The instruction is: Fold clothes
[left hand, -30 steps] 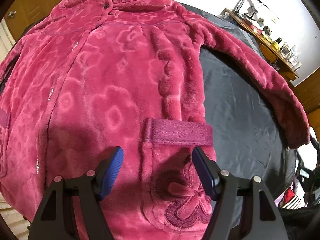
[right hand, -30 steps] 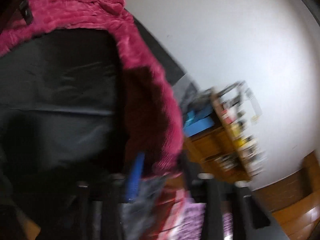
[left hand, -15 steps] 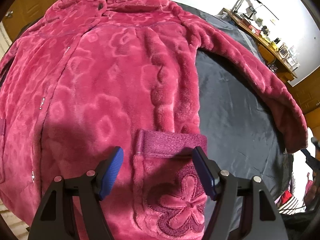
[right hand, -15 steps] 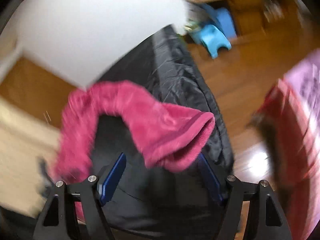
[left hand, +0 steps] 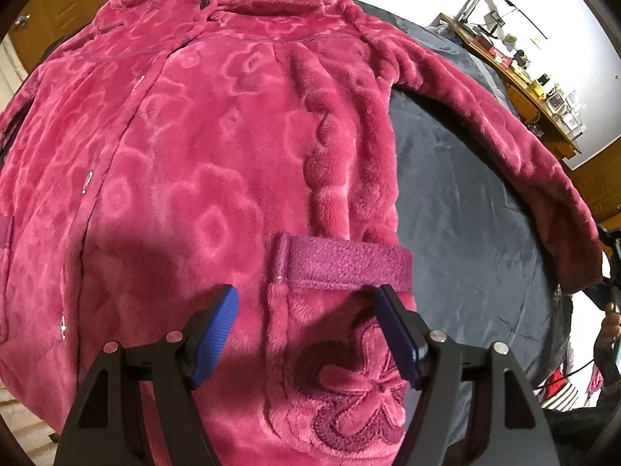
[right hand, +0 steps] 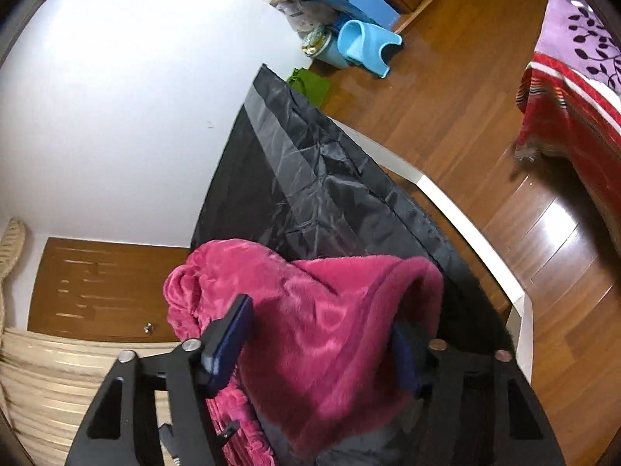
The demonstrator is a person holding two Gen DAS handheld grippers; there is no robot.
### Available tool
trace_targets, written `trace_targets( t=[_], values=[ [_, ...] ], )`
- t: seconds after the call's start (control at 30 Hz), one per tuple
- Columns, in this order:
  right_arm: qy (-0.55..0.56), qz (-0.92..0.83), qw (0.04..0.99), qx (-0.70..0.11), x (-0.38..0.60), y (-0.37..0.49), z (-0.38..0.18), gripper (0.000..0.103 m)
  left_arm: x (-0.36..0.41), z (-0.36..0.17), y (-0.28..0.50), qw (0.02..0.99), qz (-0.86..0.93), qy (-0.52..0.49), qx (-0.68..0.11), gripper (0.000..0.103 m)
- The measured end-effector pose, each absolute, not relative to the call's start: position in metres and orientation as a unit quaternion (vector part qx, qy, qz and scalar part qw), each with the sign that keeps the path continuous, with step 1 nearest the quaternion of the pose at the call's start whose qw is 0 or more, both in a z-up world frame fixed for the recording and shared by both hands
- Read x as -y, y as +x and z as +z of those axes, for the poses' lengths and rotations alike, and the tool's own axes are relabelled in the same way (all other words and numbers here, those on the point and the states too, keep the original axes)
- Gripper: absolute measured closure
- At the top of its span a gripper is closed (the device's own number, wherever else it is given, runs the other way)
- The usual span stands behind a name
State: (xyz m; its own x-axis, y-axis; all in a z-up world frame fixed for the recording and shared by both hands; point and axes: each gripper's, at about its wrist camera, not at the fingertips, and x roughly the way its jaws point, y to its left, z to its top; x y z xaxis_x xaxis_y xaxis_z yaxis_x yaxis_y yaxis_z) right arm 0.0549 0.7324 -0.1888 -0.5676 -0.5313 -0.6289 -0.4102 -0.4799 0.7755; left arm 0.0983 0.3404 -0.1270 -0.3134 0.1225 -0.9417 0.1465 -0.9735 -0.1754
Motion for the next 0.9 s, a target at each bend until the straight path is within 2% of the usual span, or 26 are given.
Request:
trace_targets(
  t=[0.03, 0.07, 0.23, 0.33, 0.57, 0.7, 0.8, 0.9],
  values=[
    [0.466, -0.722, 0.038, 0.510, -0.732, 0.054, -0.192, 0.053, -0.339, -0.127, 0.100, 0.010, -0.802, 0.586, -0.116, 0.027],
    [0.469, -0.719, 0.034, 0.511, -0.732, 0.054, -0.196, 0.065, -0.338, -0.127, 0.102, 0.012, -0.802, 0.586, -0.118, 0.027],
    [0.486, -0.736, 0.017, 0.472, -0.728, 0.050, -0.201, 0.079, -0.331, -0.122, 0.103, 0.022, -0.805, 0.580, -0.122, 0.027],
    [0.474, -0.776, -0.008, 0.416, -0.726, 0.049, -0.183, 0.088, -0.327, -0.114, 0.098, 0.023, -0.809, 0.572, -0.131, 0.027],
    [0.380, -0.876, -0.067, 0.290, -0.734, 0.050, -0.102, 0.089, -0.338, -0.092, 0.072, 0.008, -0.826, 0.552, -0.118, 0.027],
    [0.354, -0.897, -0.051, 0.258, -0.739, 0.044, -0.074, 0.089, -0.348, -0.081, 0.047, -0.016, -0.834, 0.541, -0.103, 0.027],
    [0.375, -0.879, -0.036, 0.292, -0.742, 0.039, -0.085, 0.088, -0.351, -0.078, 0.029, -0.033, -0.837, 0.537, -0.096, 0.026],
    [0.418, -0.837, -0.060, 0.348, -0.752, 0.043, -0.112, 0.081, -0.350, -0.077, 0.014, -0.044, -0.835, 0.540, -0.094, 0.026]
  ],
)
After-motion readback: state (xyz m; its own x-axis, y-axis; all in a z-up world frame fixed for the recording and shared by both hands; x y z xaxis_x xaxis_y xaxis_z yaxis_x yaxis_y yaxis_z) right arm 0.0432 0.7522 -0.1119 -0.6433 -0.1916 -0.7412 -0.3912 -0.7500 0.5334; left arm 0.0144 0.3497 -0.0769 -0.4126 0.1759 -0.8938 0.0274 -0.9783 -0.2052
